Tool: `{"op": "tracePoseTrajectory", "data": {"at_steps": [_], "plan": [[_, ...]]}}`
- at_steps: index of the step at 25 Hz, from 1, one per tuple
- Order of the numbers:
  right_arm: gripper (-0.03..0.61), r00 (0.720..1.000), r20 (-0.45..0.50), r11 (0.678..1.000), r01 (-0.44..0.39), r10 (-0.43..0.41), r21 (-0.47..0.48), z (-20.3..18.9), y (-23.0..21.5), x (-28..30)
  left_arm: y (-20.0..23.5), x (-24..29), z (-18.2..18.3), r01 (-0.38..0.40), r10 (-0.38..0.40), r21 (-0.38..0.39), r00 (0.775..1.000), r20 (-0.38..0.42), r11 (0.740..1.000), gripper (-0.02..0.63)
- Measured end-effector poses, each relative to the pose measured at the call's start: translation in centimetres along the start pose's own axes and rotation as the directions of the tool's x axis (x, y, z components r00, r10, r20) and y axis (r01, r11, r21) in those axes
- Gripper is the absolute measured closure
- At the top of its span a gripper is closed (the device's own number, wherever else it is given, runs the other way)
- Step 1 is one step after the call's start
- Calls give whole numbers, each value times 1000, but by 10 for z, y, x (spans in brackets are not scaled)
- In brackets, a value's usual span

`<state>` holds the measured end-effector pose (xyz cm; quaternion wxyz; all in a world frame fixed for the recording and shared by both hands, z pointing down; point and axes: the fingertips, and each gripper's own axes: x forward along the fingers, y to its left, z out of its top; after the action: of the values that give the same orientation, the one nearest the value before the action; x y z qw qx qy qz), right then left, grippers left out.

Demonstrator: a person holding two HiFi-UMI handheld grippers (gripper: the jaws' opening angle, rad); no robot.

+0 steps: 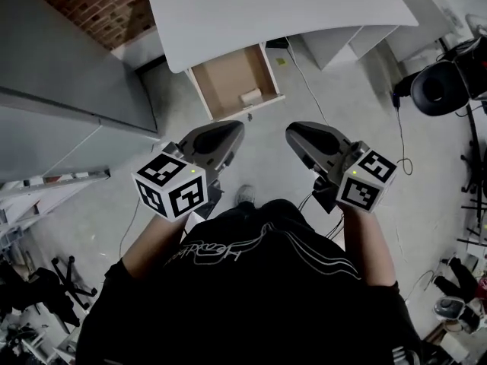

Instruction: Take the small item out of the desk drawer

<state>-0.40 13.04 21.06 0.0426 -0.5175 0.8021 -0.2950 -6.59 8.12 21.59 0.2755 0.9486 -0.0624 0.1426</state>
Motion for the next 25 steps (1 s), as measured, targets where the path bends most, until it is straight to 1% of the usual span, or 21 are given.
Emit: {"op": "tracePoseTrajectory", "data": {"at_steps": [5,9,13,16,19,21,25], "plan": [[519,997,-78,1000,-20,19,-7,-2,-38,31,43,18,-7,-76,77,-59,997,9,995,592],[518,990,-128,998,-63,66,30,2,-77,59,77,42,-8,-132,133,-103,991,3,986,592],[518,976,-187,994,-103,109,42,6,-118,88,109,68,1,-197,199,-133,980,1,971,592],[519,956,-260,991,-129,134,36,4,-148,109,131,89,4,-233,235,-169,972,-13,958,592],[518,932,-331,987,-160,150,-3,-3,-177,130,155,112,2,-257,256,-176,966,-30,950,592],[518,909,-385,981,-190,161,-39,-12,-195,144,170,122,-4,-281,279,-187,960,-34,941,592],[518,855,-484,960,-263,184,-100,-35,-228,176,196,132,-27,-333,333,-247,942,-43,910,592]]}}
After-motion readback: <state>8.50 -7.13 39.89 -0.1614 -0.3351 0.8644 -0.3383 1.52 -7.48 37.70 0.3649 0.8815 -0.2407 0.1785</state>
